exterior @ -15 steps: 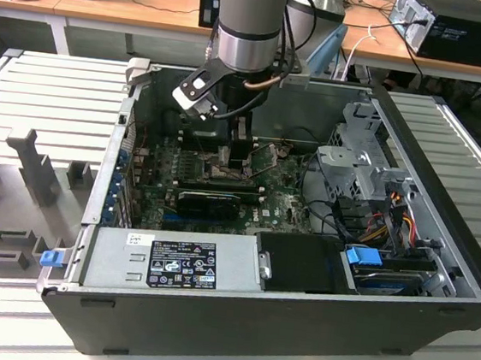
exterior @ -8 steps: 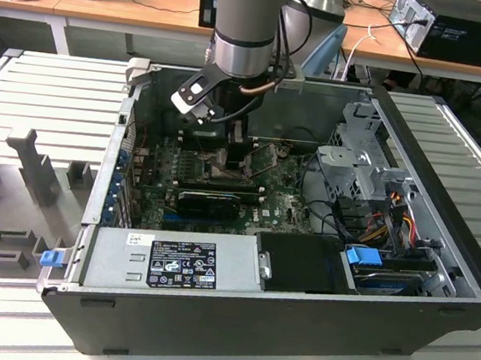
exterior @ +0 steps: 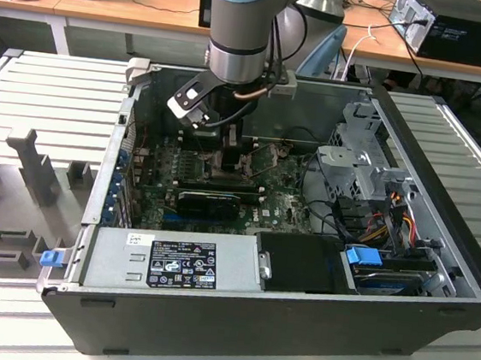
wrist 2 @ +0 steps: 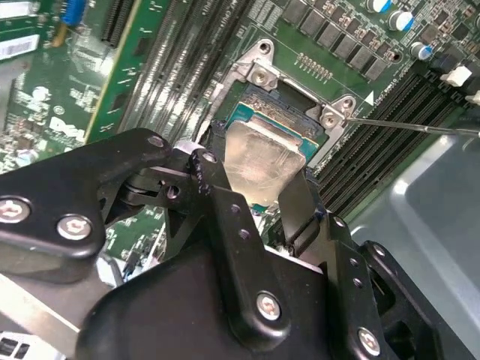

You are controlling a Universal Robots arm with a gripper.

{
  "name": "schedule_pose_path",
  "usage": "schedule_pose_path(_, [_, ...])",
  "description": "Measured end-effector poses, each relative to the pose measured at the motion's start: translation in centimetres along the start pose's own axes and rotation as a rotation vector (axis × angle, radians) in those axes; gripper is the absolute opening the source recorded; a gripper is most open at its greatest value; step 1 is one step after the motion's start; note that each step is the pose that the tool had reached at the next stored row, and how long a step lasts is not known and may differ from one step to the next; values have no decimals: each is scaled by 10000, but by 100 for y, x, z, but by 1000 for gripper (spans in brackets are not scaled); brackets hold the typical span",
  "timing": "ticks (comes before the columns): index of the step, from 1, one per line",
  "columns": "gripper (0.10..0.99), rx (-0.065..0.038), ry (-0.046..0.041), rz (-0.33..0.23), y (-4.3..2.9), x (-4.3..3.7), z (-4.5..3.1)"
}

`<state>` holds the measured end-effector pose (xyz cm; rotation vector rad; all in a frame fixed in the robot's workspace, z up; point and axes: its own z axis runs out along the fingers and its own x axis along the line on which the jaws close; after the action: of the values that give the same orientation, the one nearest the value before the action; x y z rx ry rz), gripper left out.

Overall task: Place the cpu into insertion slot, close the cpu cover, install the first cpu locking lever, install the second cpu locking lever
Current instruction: 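Place the cpu into insertion slot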

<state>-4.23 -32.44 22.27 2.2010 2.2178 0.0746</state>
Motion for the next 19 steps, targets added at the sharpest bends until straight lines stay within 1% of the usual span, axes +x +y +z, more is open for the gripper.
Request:
schedule_pose_path(2, [525, -1, 2, 36, -2, 9, 26])
schedule_pose_path(5, [525, 0, 6, 37, -6, 17, 88])
schedule_pose_path(12, [525, -4, 18, 212, -11, 21, 125])
schedule_pose_path(19, [525, -1, 17, 231, -13, 45, 187])
